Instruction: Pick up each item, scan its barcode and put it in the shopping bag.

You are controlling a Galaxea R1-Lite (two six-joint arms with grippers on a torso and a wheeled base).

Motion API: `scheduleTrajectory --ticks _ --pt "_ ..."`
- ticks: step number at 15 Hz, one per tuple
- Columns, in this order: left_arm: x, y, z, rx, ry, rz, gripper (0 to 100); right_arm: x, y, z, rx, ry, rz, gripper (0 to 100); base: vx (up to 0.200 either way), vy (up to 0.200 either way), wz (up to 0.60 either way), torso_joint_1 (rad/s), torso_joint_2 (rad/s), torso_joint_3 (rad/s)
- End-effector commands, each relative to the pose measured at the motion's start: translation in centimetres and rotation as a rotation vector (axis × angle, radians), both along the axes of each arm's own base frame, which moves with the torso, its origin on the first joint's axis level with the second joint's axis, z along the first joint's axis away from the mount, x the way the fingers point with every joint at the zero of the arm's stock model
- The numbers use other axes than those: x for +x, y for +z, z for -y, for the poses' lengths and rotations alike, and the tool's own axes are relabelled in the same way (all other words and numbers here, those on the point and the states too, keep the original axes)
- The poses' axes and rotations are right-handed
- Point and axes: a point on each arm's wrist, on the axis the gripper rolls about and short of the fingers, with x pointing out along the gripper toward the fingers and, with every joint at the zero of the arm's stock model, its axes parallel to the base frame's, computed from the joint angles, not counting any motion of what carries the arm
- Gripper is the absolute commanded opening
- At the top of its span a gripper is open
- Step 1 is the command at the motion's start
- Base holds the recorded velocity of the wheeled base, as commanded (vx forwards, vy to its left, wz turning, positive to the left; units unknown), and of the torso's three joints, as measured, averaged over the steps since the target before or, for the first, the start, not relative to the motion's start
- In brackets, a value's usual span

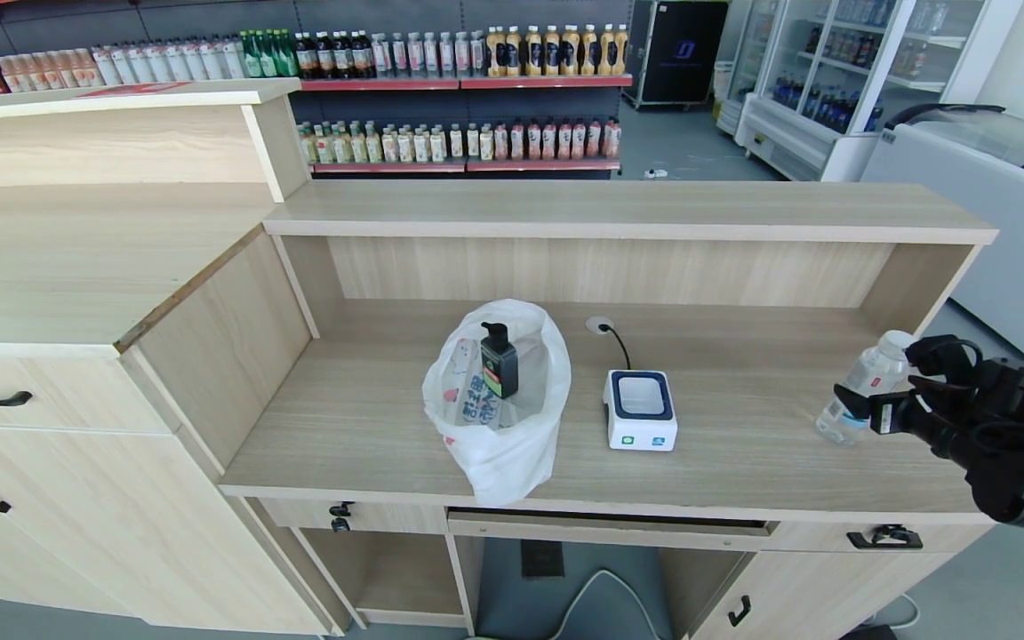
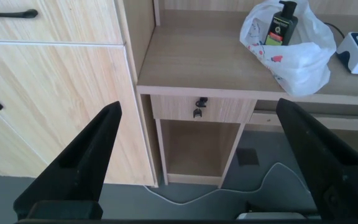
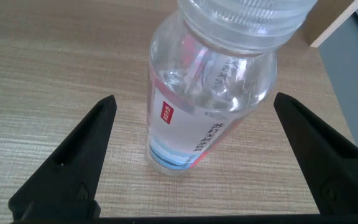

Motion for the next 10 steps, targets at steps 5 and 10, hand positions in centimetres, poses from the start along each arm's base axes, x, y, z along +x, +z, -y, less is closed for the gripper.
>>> scheduleTrajectory --ticks 5,10 --pt "0.0 0.0 0.0 0.0 0.0 0.001 100 1.5 -0.5 0.2 -0.002 0.008 0.014 100 0.0 0.0 0.0 0.0 0.0 0.0" --pt "0.0 0.0 0.0 0.0 0.0 0.001 100 2.3 -0.9 -0.2 -0.005 0.025 0.023 100 0.0 0.0 0.0 0.0 0.0 0.0"
